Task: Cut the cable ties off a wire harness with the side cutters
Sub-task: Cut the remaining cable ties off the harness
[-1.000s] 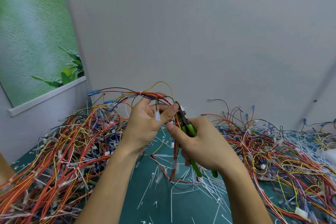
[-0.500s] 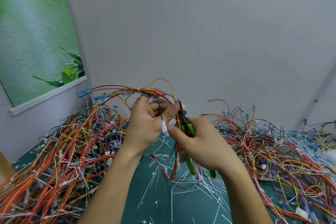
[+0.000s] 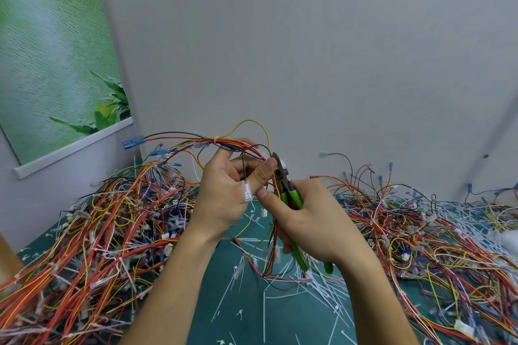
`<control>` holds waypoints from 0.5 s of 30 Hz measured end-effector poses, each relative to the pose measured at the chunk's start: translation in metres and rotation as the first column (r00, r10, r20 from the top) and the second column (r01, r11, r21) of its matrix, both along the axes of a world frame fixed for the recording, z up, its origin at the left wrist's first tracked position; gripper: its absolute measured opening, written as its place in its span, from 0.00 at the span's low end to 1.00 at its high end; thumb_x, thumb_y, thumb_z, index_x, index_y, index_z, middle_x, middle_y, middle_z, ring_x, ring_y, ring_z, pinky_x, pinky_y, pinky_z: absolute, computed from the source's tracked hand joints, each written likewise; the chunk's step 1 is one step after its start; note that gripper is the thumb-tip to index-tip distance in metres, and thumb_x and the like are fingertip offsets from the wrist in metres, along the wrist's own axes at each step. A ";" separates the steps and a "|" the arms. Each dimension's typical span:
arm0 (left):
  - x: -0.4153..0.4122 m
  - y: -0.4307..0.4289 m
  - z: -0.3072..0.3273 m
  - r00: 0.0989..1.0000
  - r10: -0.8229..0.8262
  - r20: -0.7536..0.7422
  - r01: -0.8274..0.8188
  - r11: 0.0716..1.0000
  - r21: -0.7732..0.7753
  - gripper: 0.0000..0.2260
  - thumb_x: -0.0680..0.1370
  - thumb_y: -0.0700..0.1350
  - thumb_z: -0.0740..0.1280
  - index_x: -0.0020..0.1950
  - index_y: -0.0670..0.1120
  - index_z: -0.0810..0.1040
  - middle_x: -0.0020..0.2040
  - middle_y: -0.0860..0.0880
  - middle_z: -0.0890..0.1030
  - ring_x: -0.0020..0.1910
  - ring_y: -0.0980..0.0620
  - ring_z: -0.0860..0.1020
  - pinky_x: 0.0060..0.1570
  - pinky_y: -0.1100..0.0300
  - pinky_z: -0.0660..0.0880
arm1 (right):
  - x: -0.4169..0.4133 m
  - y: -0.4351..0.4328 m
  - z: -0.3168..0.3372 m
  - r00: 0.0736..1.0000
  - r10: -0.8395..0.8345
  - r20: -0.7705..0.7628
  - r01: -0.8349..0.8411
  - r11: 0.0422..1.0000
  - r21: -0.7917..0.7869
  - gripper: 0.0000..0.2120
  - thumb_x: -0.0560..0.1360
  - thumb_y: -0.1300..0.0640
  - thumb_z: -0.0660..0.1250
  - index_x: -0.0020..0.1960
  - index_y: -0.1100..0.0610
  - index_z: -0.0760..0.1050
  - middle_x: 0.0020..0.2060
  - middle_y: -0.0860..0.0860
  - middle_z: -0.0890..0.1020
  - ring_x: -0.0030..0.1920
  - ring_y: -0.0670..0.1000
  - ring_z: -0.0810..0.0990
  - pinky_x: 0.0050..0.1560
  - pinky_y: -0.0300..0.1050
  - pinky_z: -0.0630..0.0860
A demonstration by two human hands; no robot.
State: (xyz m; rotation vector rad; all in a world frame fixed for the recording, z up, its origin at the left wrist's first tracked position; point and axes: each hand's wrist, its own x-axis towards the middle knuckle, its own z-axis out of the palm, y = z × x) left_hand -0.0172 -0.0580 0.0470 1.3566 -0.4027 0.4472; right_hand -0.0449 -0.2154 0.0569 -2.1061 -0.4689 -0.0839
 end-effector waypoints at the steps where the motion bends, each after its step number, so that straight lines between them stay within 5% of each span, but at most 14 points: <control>1: 0.001 0.000 0.000 1.000 0.002 -0.008 -0.002 1.000 -0.007 0.23 0.66 0.55 0.78 0.55 0.50 0.75 0.40 0.48 0.86 0.37 0.53 0.83 0.39 0.64 0.78 | 0.000 0.000 0.000 1.000 0.004 -0.001 -0.004 1.000 -0.007 0.26 0.81 0.41 0.66 0.40 0.63 0.70 0.28 0.62 0.81 0.26 0.55 0.83 0.37 0.60 0.82; 9: 0.002 -0.001 -0.001 1.000 0.007 -0.006 -0.007 1.000 -0.003 0.22 0.67 0.55 0.78 0.55 0.51 0.76 0.40 0.48 0.86 0.37 0.54 0.84 0.39 0.65 0.78 | 0.002 0.000 -0.002 1.000 0.017 0.003 -0.017 0.999 -0.040 0.25 0.81 0.40 0.65 0.40 0.62 0.71 0.28 0.58 0.83 0.27 0.53 0.84 0.38 0.56 0.82; 15: 0.000 -0.004 0.001 0.993 0.087 0.075 -0.090 0.995 0.043 0.14 0.70 0.53 0.77 0.49 0.67 0.78 0.41 0.50 0.86 0.40 0.52 0.85 0.41 0.61 0.80 | 0.002 0.003 -0.004 0.999 -0.033 0.033 0.034 0.999 -0.017 0.27 0.81 0.39 0.65 0.37 0.61 0.67 0.30 0.65 0.79 0.25 0.57 0.82 0.33 0.60 0.79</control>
